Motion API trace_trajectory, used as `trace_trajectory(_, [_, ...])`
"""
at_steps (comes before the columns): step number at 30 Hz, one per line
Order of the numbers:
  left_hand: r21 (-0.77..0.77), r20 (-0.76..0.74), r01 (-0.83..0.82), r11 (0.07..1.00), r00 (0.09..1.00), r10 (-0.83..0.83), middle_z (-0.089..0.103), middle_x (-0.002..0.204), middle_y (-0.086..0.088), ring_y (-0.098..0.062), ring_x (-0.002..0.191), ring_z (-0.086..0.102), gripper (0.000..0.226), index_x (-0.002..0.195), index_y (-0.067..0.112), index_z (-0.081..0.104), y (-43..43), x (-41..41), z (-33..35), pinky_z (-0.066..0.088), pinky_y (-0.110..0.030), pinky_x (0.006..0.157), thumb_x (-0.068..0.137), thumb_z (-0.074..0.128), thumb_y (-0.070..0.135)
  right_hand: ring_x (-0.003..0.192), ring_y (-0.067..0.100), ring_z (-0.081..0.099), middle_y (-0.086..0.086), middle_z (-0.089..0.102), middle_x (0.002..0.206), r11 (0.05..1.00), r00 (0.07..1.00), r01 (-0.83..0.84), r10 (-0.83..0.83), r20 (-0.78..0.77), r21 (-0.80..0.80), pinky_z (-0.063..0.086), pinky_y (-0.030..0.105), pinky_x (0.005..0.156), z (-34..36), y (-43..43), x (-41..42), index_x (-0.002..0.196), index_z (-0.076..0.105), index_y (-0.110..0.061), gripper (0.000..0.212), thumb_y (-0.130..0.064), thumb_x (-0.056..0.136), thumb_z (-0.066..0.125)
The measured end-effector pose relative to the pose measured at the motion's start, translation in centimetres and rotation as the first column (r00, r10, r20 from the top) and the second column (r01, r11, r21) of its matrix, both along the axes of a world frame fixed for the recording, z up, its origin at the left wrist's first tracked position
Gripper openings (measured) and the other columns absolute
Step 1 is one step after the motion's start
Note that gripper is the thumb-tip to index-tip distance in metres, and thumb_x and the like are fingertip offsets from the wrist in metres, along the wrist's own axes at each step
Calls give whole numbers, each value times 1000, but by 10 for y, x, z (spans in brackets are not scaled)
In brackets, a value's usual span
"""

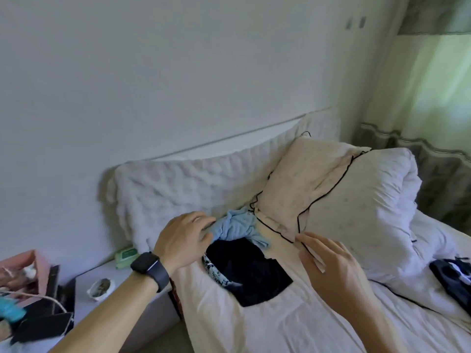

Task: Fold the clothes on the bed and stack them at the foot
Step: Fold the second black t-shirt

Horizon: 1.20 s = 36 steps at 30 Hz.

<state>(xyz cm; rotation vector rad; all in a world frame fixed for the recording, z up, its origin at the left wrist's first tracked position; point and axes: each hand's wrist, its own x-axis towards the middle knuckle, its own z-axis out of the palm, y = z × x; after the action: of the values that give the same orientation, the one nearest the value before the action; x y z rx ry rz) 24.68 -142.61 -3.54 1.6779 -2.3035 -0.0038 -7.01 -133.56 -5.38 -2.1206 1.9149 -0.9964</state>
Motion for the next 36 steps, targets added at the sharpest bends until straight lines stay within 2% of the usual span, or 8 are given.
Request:
trace_trajectory(6, [88, 6, -39, 995, 999, 39, 58, 139, 6, -20, 127, 54, 37, 136, 30, 61, -92, 13, -37, 43, -33, 102, 100, 54, 35, 114, 24, 63, -8, 69, 128, 996, 1000, 28, -28, -6, 79, 55, 36, 85, -31, -101, -2, 125, 72, -26, 30, -20, 96, 66])
trace_trajectory(13, [380, 89, -45, 924, 996, 12, 51, 148, 5, -19, 135, 46, 43, 144, 27, 52, -199, 46, -161, 37, -29, 106, 102, 49, 31, 117, 23, 61, -7, 68, 128, 938, 998, 28, -43, 38, 346, 41, 26, 92, -124, -191, 29, 128, 70, -22, 30, -19, 100, 61])
trace_trajectory(16, [527, 137, -37, 849, 990, -41, 48, 149, 2, -21, 136, 45, 48, 148, 25, 46, -248, 63, -235, 39, -32, 106, 100, 47, 31, 122, 16, 57, -9, 62, 137, 810, 995, 59, -92, 28, 583, 38, 19, 88, -189, -224, 49, 139, 61, -26, 36, -28, 104, 52])
trace_trajectory(20, [683, 210, -67, 728, 972, -108, 40, 153, -6, -27, 138, 40, 58, 155, 24, 30, -308, 83, -342, 37, -39, 110, 99, 44, 34, 117, 15, 59, -9, 52, 147, 519, 990, 91, -141, -20, 850, 48, 23, 86, -288, -256, 77, 149, 47, -31, 45, -38, 105, 48])
trace_trajectory(25, [784, 183, -129, 607, 983, -28, 15, 165, -4, -36, 148, 17, 65, 156, 30, 18, -335, 101, -440, 28, -54, 114, 100, 32, 58, 124, 20, 58, 0, 30, 162, 243, 988, 113, -131, -83, 964, 48, 30, 97, -384, -294, 108, 158, 30, -29, 63, -39, 102, 55])
trace_trajectory(30, [820, 195, -123, 560, 978, -70, -9, 168, -2, -38, 152, -7, 78, 159, 34, 1, -327, 111, -486, 15, -62, 116, 96, 34, 66, 109, 32, 64, 13, 7, 163, 226, 967, 152, -233, -98, 962, 50, 38, 89, -451, -322, 145, 161, 14, -40, 82, -48, 97, 64])
trace_trajectory(34, [848, 216, -120, 517, 968, -130, -18, 167, -3, -40, 151, -13, 81, 159, 35, -7, -331, 114, -488, 12, -63, 118, 97, 35, 66, 89, 39, 61, 16, 29, 146, 265, 925, 307, -309, -221, 914, 52, 39, 76, -457, -327, 170, 135, 50, -24, 34, -38, 104, 54])
trace_trajectory(36, [870, 227, -137, 474, 964, -138, -18, 167, -1, -39, 152, -12, 83, 158, 36, -8, -337, 111, -477, 17, -64, 116, 96, 38, 66, 94, 41, 61, 14, 43, 132, 274, 921, 311, -324, -217, 910, 48, 39, 75, -442, -326, 171, 129, 49, -16, 27, -32, 108, 47])
